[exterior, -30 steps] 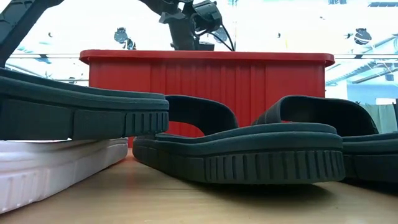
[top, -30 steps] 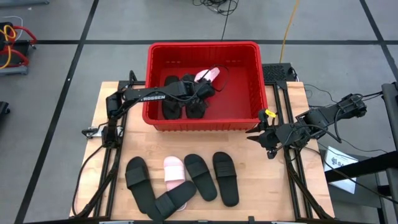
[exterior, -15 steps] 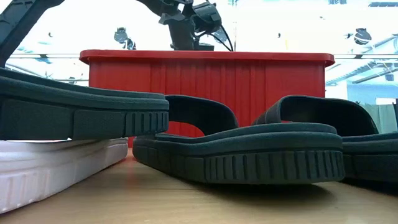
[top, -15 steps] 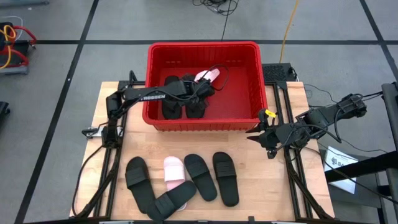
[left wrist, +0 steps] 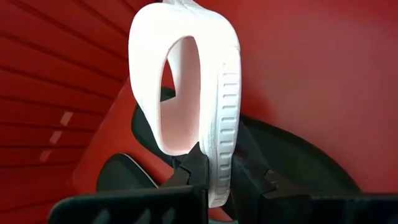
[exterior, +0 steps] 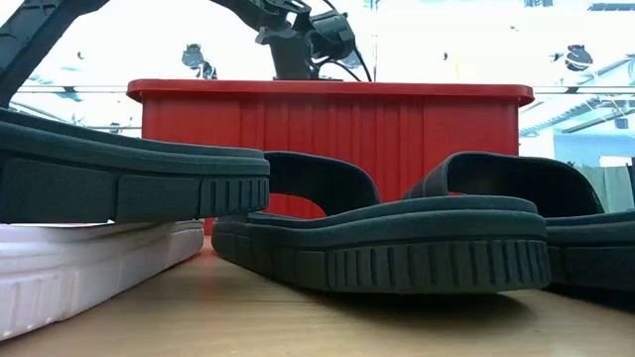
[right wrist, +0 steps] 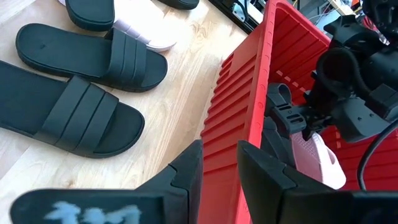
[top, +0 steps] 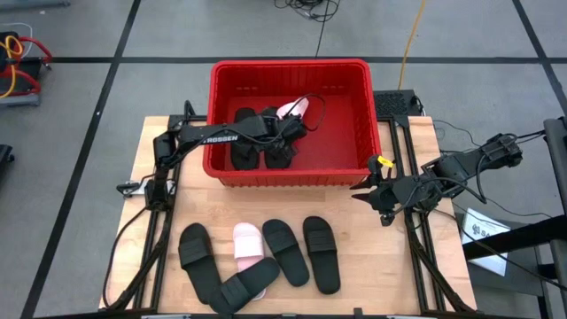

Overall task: Pick and place slides into bin
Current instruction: Put the pink slide into the red bin

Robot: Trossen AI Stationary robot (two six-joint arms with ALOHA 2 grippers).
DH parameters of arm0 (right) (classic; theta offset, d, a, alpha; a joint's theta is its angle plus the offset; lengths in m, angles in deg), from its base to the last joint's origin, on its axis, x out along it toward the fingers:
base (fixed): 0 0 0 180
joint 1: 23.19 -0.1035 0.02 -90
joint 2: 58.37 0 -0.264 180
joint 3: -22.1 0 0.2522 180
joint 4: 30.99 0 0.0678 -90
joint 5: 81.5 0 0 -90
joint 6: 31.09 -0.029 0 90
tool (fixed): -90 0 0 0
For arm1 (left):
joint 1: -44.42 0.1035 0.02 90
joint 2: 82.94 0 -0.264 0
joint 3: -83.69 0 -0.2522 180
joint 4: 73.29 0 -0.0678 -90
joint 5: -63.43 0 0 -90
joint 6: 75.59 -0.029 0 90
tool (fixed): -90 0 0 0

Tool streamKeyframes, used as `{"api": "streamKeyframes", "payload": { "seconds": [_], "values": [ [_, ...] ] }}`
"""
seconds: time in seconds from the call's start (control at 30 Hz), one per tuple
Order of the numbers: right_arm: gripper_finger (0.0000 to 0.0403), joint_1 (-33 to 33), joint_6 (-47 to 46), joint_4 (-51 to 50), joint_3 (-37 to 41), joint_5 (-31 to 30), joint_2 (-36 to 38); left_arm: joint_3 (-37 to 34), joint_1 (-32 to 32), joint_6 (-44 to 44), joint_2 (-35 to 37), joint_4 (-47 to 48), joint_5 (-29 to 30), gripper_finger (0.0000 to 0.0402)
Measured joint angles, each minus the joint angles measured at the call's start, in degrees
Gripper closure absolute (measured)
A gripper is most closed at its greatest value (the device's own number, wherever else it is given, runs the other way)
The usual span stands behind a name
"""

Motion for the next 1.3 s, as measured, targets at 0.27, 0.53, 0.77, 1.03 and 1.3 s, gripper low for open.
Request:
{"api": "streamKeyframes", "payload": {
  "seconds": [0.27, 0.53, 0.77, 1.03, 1.3],
  "values": [
    [0.0314, 0.0, 0.1, 0.0, 0.0, 0.0, 0.0, 0.0, 0.0, 0.2, 0.0, -0.3, -3.7, 0.0333],
    [0.0314, 0.0, 0.2, 0.0, 0.0, 0.0, 0.0, 0.0, 0.0, 0.2, 0.0, -0.5, -10.1, 0.0280],
    [0.0314, 0.0, 0.2, 0.0, 0.0, 0.0, 0.0, 0.0, 0.1, 2.9, 0.0, -1.6, -11.5, 0.0274],
    [0.0314, 0.0, 0.2, 0.0, 0.0, 0.0, 0.0, 0.0, 1.3, 2.0, 0.6, -3.9, -13.3, 0.0275],
    [0.0314, 0.0, -0.2, 0.7, 0.0, -1.2, 0.0, 5.8, 9.1, 4.9, 1.2, 2.5, -27.7, 0.0275]
  ]
}}
